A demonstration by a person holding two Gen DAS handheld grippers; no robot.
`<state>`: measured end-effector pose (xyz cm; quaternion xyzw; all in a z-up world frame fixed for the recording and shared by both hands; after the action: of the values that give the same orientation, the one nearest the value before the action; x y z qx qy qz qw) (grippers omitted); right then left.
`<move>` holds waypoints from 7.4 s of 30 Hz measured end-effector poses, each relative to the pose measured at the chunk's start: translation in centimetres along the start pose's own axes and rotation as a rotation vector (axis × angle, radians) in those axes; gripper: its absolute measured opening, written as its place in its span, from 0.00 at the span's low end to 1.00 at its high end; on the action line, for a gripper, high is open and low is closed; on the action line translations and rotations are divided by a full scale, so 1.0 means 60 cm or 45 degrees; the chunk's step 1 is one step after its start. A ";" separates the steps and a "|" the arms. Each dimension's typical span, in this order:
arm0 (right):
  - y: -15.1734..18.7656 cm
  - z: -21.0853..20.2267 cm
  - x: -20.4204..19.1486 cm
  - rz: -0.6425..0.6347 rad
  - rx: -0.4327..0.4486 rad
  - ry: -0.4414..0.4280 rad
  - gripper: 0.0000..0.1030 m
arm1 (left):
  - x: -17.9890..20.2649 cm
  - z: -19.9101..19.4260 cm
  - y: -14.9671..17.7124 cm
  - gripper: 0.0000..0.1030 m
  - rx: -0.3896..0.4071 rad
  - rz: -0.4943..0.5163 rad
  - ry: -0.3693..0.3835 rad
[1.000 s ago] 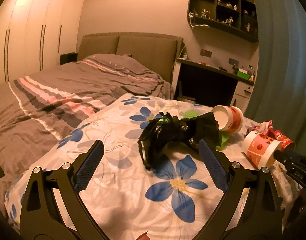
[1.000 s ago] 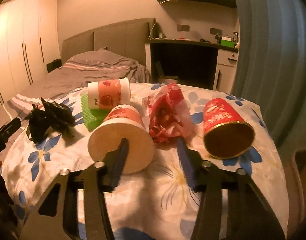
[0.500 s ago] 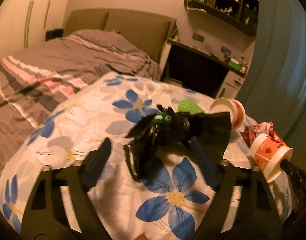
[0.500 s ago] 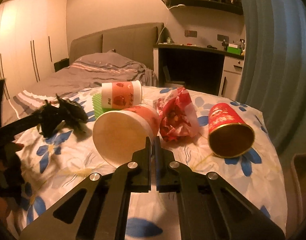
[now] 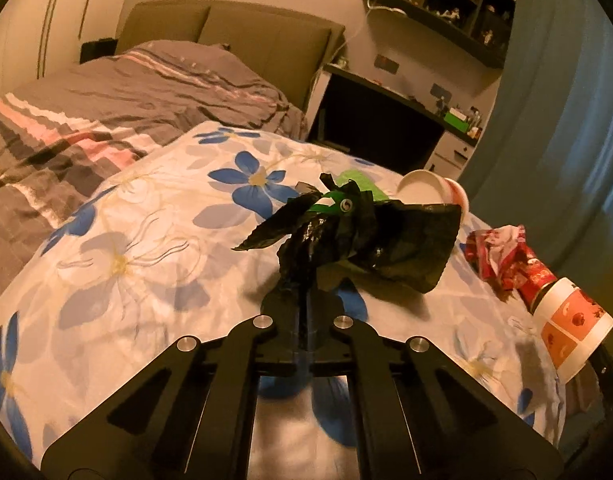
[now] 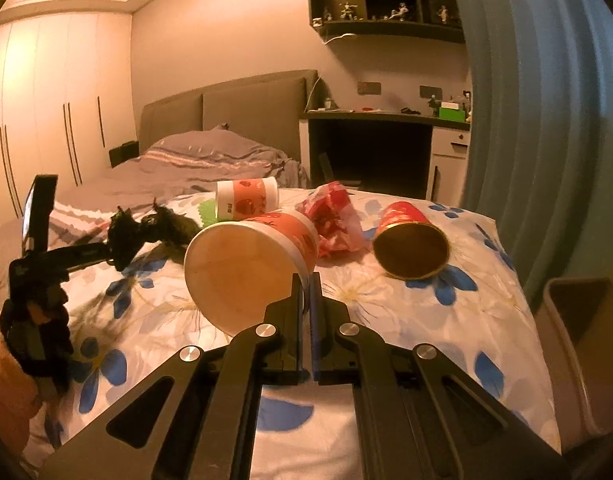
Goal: Collect trash
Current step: 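Grasp the black plastic bag with the left tool while the right tool grasps the white paper cup rim, then carry the black bag and white cup over the grey bin, then open the left tool over the bin while the right tool drops the white cup, then move both open tools back to the trash pile, then grasp the red printed wrapper with the left tool while the right tool grasps the red paper cup, then carry the red wrapper and red cup over the grey bin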
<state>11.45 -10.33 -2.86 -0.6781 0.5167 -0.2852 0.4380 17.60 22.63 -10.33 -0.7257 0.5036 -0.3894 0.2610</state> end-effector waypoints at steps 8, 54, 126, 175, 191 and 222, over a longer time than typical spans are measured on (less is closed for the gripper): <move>0.022 -0.070 0.030 0.065 0.039 0.031 0.04 | 0.043 -0.111 0.034 0.01 0.145 0.024 -0.065; 0.072 -0.279 0.227 0.321 0.239 0.382 0.04 | 0.377 -0.191 0.148 0.01 0.141 0.396 0.266; 0.081 -0.258 0.469 0.439 0.230 0.714 0.04 | 0.742 -0.002 0.275 0.82 -0.144 0.591 0.751; -0.026 0.072 0.184 0.100 -0.027 0.257 0.69 | 0.300 -0.044 0.040 0.94 0.238 0.231 -0.012; -0.048 0.169 0.162 -0.012 -0.194 0.217 0.08 | 0.353 0.043 0.010 0.94 0.154 0.271 0.107; -0.002 -0.085 0.243 0.166 0.105 0.332 0.04 | 0.410 0.070 0.047 0.11 -0.078 0.266 0.236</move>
<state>11.68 -25.70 -1.39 -0.5819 0.5999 -0.3627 0.4123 24.25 -1.40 -7.46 -0.6379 0.6099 -0.4098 0.2304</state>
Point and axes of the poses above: each gripper's, at about its wrist camera, not at the fingertips, and z roughly the way its jaws point, x to its right, y to its underside, the point moved 3 cm from there along z, roughly the way its jaws point, and after that the axes turned 1 degree about z, right-handed, at the moved point
